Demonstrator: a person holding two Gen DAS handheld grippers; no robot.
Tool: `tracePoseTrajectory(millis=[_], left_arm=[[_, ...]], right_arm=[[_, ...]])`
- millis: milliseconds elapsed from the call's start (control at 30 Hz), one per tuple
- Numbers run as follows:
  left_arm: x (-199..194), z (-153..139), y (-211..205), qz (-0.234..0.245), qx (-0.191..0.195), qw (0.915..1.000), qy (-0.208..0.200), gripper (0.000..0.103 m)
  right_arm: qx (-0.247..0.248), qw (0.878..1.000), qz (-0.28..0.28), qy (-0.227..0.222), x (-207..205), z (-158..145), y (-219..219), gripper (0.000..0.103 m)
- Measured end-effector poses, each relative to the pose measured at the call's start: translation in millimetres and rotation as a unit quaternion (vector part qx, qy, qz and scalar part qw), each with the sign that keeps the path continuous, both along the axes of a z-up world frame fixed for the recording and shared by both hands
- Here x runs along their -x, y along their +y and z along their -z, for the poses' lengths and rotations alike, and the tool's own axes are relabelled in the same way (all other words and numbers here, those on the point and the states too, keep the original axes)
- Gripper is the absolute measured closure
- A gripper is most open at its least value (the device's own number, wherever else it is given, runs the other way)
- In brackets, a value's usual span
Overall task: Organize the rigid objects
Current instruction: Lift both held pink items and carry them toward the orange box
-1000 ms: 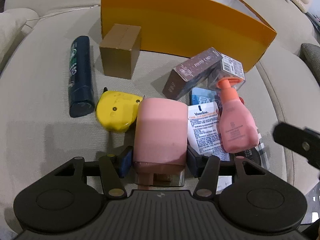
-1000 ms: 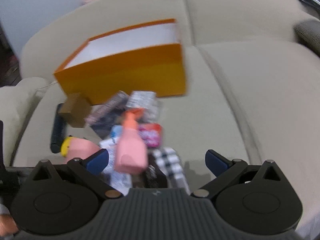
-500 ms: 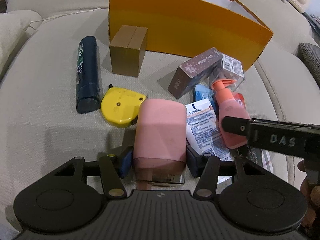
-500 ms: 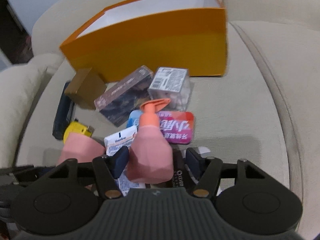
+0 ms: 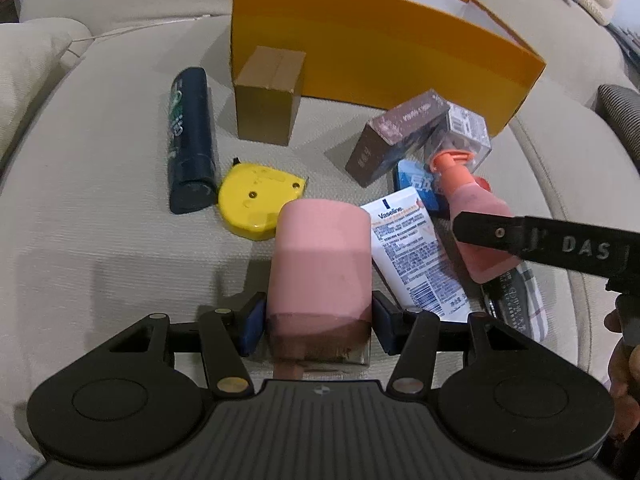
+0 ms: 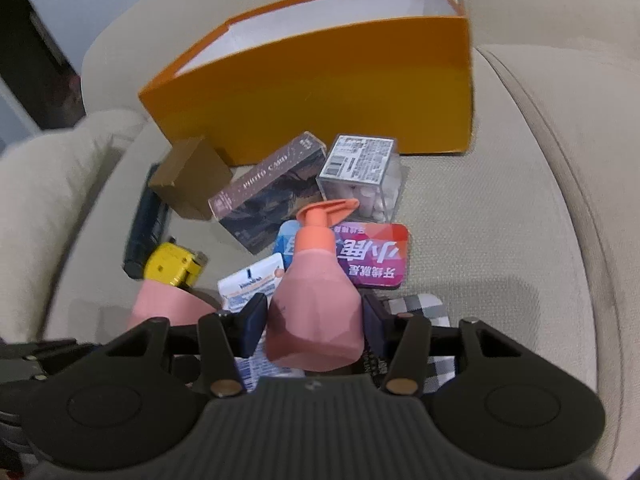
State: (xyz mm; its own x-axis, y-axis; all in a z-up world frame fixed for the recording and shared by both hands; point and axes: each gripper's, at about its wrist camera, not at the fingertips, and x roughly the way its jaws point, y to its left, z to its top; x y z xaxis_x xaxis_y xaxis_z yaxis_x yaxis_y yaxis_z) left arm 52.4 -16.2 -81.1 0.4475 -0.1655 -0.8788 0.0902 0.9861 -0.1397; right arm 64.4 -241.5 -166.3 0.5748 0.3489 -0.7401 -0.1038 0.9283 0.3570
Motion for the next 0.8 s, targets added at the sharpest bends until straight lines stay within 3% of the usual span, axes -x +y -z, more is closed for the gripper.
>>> tracePoseTrajectory(millis=[233,367,567,800], left_arm=[[5.5,-8.9,10.5,-0.005,0.013,0.9999,-0.007,0.041],[8.5,-11.2,15.5,-0.010,0.018,0.9998,-0.008,0.041],[10.4,-26.6,21.6,-0.014,0.040,0.9987,-0.028,0.041],[7.7,-26.0,26.3,-0.023,0.039,0.9986,-0.027,0.041]], right_arm=[[-0.049,0.999,0.013,-0.003,12.6,-8.3,-10.1,0.051],[-0.032,0.999,0.006,0.005,11.4,-4.8,-4.6,0.052],[-0.073,0.997,0.016,0.008,13.7,-7.0,-10.8,0.053],[-0.064,0.997,0.017,0.029,6.9,2.9,-4.4,0.054]])
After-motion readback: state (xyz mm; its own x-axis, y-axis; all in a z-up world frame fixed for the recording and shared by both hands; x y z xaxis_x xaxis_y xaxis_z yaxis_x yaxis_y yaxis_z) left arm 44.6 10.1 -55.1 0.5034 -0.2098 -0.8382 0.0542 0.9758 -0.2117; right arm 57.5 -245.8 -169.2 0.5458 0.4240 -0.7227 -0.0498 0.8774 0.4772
